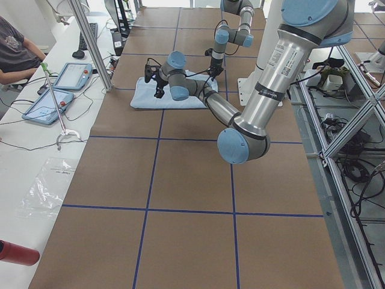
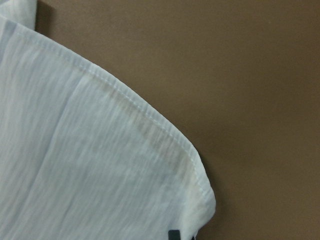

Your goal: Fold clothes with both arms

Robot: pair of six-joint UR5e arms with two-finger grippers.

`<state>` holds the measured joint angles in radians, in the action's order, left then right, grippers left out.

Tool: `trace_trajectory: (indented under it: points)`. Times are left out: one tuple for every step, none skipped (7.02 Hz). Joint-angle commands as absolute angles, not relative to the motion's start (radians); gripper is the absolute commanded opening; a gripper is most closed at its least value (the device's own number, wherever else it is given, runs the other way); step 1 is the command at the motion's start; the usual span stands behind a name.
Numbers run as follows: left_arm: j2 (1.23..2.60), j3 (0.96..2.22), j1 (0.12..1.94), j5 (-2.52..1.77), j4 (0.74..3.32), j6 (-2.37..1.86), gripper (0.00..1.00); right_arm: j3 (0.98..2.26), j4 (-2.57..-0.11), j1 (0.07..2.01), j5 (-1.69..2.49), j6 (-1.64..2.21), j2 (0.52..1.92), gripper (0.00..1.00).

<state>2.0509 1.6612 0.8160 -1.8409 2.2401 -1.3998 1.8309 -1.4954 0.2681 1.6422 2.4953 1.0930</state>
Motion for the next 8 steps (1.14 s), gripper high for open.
trace_trajectory:
  points:
    - [2.051,1.683,0.752,-1.832,2.240,-1.510,1.00,1.848,-1.505,0.276,1.649,2.496,1.092,0.00]
    - [2.042,1.725,0.665,-1.798,2.235,-1.657,1.00,1.874,-1.506,0.278,1.666,2.496,1.100,0.00]
    - [1.952,1.811,0.520,-1.711,2.235,-1.798,1.00,1.891,-1.506,0.281,1.669,2.496,1.109,0.00]
    - [1.890,1.885,0.392,-1.639,2.188,-1.889,1.00,1.897,-1.506,0.281,1.670,2.496,1.109,0.00]
    - [1.881,1.890,0.294,-1.568,2.139,-1.979,1.00,1.904,-1.506,0.282,1.671,2.496,1.112,0.00]
    - [1.881,1.890,0.244,-1.537,2.079,-1.996,1.00,1.911,-1.505,0.281,1.671,2.496,1.118,0.00]
    - [1.879,1.885,0.212,-1.532,2.057,-2.028,1.00,1.914,-1.505,0.279,1.671,2.496,1.117,0.00]
    - [1.862,1.882,0.190,-1.529,2.054,-2.031,0.99,1.913,-1.505,0.278,1.672,2.494,1.114,0.00]
